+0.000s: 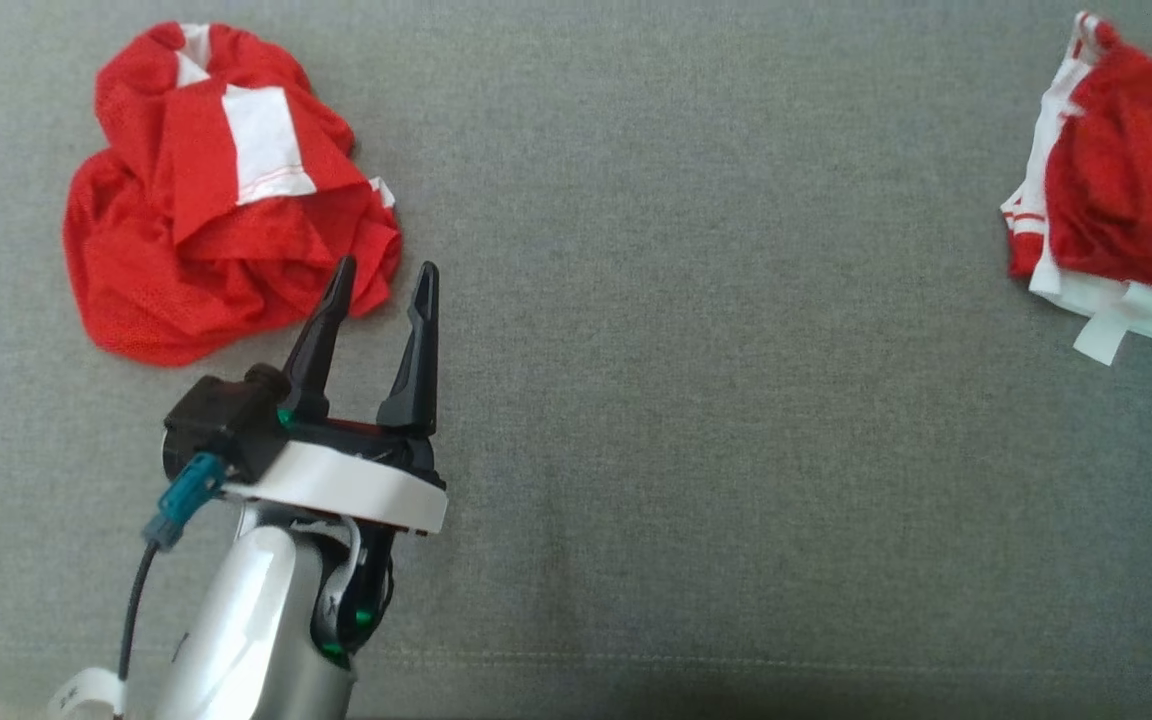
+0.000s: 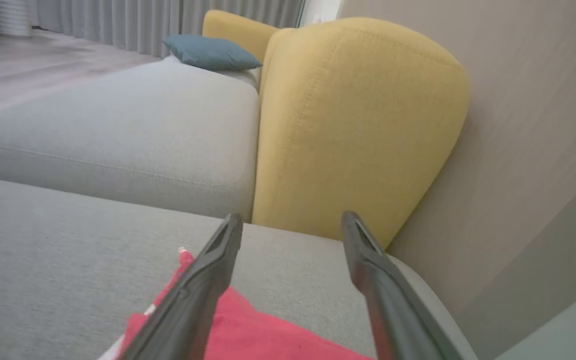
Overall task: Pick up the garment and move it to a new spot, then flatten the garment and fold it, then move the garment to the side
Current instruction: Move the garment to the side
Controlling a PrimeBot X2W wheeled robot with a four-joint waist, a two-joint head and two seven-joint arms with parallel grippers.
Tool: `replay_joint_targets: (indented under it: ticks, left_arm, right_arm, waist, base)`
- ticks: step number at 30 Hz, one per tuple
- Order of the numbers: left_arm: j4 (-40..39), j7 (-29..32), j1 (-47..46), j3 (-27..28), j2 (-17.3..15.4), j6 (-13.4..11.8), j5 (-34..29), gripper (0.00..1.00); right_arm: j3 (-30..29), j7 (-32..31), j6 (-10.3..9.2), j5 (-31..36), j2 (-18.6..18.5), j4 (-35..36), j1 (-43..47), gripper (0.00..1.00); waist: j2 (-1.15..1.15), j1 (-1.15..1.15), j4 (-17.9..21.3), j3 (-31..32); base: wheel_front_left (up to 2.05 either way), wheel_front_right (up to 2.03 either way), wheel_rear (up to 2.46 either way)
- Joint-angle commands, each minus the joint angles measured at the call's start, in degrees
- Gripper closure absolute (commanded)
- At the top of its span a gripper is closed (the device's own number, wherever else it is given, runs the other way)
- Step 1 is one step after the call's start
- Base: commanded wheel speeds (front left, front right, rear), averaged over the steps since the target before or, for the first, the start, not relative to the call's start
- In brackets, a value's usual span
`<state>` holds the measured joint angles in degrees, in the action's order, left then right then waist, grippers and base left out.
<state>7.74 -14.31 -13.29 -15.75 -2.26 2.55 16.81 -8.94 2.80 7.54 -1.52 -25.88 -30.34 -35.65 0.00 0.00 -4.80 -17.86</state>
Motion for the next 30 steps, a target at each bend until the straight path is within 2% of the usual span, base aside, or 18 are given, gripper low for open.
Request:
replay_joint_targets:
  ticks: [1,14,22,30]
  left_arm:
    - [-1.5,-0.7,-1.5,1.9,-0.6,-0.1,0.4,0.0]
    - [-1.2,-0.7,2.1,4.0,-0.6,-0.9,1.1,0.0]
    - [-1.0,-0.7,6.4,6.1,-0.6,-0.9,0.7,0.0]
    - [-1.2,-0.7,10.3,6.9,-0.6,-1.3,0.8,0.0]
  right_arm:
    - [1.2,0.9,-0.05,-0.4,-0.1,2.4,0.7,0.0]
    - [11.4,6.2,-0.05,-3.6,13.3,8.2,7.3,0.0]
    - [13.5,9.9,-0.05,-3.5,21.0,9.5,17.6,0.0]
    - [13.6,11.7,-0.05,-3.8,22.8,10.8,25.0,0.0]
  waist:
    - [0.0,0.0,-0.1,0.9]
    - [0.0,0.0,0.7,10.7]
    - [0.0,0.0,1.3,16.4]
    - [0.0,0.0,2.0,18.3]
  base:
    - [0.0,0.0,0.0]
    - [0.0,0.0,0.0]
    - [0.0,0.0,0.0]
    - [0.0,0.0,0.0]
